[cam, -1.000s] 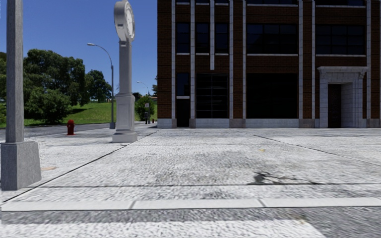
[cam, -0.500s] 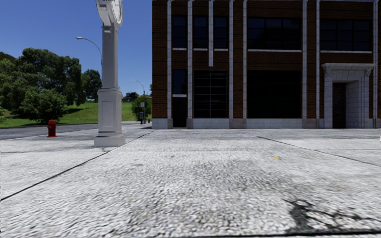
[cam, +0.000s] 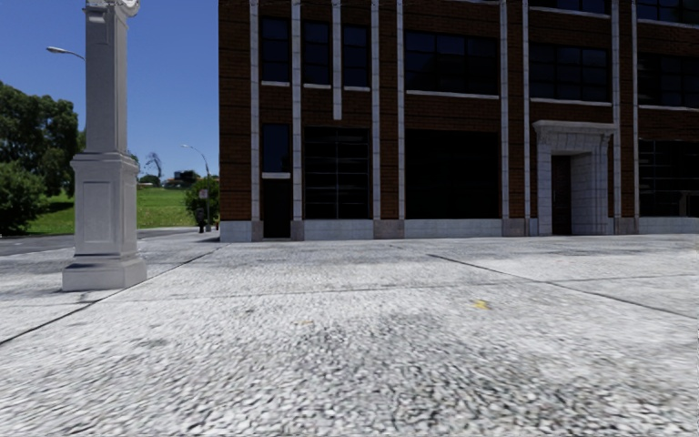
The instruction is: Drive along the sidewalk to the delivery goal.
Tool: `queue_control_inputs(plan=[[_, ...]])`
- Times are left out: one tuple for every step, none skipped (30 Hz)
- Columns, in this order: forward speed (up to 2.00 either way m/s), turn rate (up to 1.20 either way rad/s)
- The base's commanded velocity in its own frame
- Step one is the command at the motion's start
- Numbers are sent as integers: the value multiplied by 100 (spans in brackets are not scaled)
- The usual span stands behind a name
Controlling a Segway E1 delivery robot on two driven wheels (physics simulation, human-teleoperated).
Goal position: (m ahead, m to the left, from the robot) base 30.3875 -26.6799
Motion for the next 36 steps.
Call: queue_control_inputs(plan=[[148, -47], [148, -47], [137, -47], [135, -47], [134, -47], [134, -47], [133, -47], [133, -47], [133, -47], [133, -47], [133, -47], [133, -47], [133, -47], [133, -47], [133, -47], [133, -47], [133, -47], [133, -48], [133, -48], [133, -48], [133, -49], [133, -49], [137, -49], [200, -49], [200, -49], [200, -49], [200, -49], [200, -49], [200, -50], [200, -50], [200, -54], [200, -56], [200, -57], [200, -57], [200, -57], [200, -57]])
